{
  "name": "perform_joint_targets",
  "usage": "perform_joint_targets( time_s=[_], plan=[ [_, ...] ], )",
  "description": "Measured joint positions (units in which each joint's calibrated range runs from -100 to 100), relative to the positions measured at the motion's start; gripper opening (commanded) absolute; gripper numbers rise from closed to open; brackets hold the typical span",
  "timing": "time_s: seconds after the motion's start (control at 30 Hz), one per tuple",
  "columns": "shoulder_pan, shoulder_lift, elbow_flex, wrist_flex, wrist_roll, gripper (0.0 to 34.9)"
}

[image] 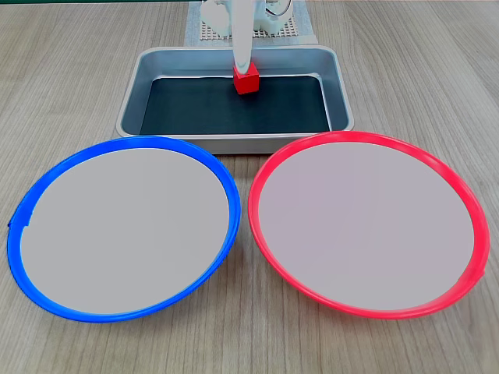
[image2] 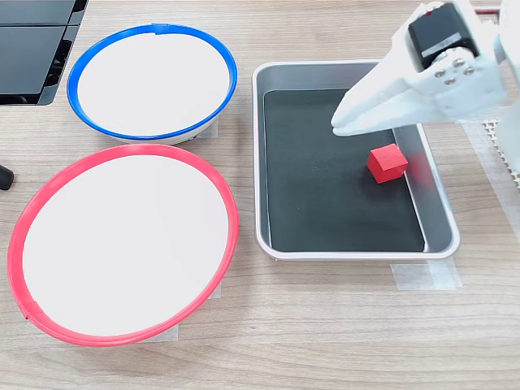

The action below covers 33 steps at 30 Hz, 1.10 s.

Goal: Move a red block from tray to red dish

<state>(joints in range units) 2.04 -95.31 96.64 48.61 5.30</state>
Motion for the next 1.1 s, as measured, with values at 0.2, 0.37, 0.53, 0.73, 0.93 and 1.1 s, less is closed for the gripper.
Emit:
perform_joint_targets(
  time_s=[0.2, 0.37, 0.53, 0.73, 0.93, 1.1],
  plan=[
    [0.8, 20.7, -20.5, 16.3, 23.6, 7.1],
    [1.9, 31.4, -30.9, 25.3, 40.3, 17.4],
    [2.2, 36.2, -31.0, 24.4, 47.4, 21.8],
    [3.5, 41.6, -25.0, 17.3, 54.2, 21.1],
    [4.4, 44.8, -19.6, 9.9, 56.0, 19.8],
    [4.4, 46.2, -16.2, 4.2, 57.1, 10.8]
  ],
)
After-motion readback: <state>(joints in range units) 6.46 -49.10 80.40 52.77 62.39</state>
